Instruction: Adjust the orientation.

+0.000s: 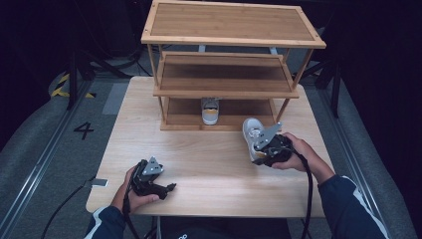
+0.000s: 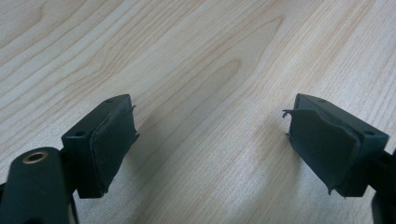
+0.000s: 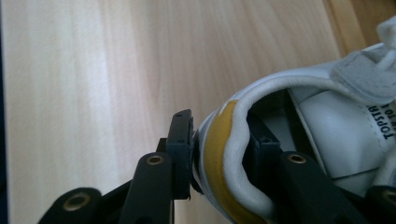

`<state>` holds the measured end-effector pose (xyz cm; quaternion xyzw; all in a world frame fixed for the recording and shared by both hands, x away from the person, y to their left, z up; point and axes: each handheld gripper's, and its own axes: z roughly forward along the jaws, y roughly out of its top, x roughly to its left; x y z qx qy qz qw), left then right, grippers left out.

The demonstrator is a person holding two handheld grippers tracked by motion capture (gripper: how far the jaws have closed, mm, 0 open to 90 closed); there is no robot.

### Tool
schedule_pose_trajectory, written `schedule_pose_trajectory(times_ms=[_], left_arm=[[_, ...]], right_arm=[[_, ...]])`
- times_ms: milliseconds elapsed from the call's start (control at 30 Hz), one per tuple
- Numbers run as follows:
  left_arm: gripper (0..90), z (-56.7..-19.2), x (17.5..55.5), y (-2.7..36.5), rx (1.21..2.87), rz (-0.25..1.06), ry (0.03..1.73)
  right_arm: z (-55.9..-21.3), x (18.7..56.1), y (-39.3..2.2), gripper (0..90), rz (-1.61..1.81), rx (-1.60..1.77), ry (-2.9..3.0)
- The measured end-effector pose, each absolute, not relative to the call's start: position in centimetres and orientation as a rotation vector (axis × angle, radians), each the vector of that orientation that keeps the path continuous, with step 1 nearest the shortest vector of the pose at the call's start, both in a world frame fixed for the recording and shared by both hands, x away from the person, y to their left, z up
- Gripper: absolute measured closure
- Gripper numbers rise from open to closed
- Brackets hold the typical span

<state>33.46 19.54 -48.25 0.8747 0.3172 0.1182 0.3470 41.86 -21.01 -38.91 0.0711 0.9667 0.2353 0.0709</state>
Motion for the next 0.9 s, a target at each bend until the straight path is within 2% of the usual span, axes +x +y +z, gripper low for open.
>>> schedule_pose_trajectory(times_ms=[633, 900], left_arm=[[15.2, -48.3, 33.5, 19.5, 2.267, 0.306, 0.819], [15.2, -48.3, 33.5, 19.6, 2.268, 0.307, 0.818]], right_arm=[[-40.8, 50.6, -16.0, 68.5, 0.725, 0.302, 2.931], [-41.9, 52.5, -14.7, 68.0, 0.733, 0.340, 2.963]])
